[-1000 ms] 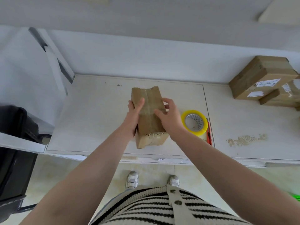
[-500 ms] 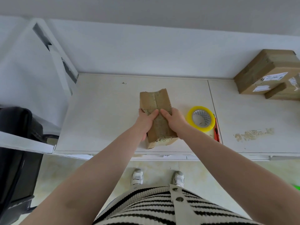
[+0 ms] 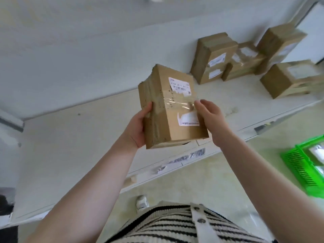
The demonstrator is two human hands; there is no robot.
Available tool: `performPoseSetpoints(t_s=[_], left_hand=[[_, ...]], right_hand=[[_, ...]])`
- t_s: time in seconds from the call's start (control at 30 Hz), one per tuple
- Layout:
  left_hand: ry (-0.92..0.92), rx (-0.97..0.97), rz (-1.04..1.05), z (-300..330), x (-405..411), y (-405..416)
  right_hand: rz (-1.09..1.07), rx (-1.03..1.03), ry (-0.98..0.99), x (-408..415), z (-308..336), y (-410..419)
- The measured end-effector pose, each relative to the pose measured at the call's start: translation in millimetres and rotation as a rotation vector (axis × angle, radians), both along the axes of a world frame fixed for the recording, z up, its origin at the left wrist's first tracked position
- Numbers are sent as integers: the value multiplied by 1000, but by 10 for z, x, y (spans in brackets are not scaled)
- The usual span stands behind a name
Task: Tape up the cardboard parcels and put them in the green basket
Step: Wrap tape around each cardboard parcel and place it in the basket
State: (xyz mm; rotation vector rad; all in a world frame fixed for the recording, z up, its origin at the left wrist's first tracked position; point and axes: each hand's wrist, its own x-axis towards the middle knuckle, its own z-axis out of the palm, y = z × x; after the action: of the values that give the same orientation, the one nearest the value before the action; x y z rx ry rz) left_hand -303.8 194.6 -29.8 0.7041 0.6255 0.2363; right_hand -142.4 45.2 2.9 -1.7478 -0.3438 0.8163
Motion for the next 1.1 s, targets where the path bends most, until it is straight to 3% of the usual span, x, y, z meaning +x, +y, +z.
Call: performPoseSetpoints(t_s=[0.13, 0.37, 0.7, 0.87, 0.97, 1.1], left_hand=[[-46, -33, -169, -41, 986, -574], [12, 55, -480, -207, 2538, -1731], [185, 742, -564, -387, 4059, -2903], [183, 562, -947, -385, 4880, -3434], [276, 701, -1023, -486, 5325, -3799], [272, 760, -1100, -642, 5876, -4206]], right_hand=[[-105, 73, 272, 652, 54, -815], [-402, 115, 309, 1558, -34, -2226], [-757, 65, 301, 2436, -513, -3403], [-912, 3, 244, 3050, -792, -3721], [-1011, -25, 244, 3402, -888, -3900], [-1128, -44, 272, 3790, -964, -4208]])
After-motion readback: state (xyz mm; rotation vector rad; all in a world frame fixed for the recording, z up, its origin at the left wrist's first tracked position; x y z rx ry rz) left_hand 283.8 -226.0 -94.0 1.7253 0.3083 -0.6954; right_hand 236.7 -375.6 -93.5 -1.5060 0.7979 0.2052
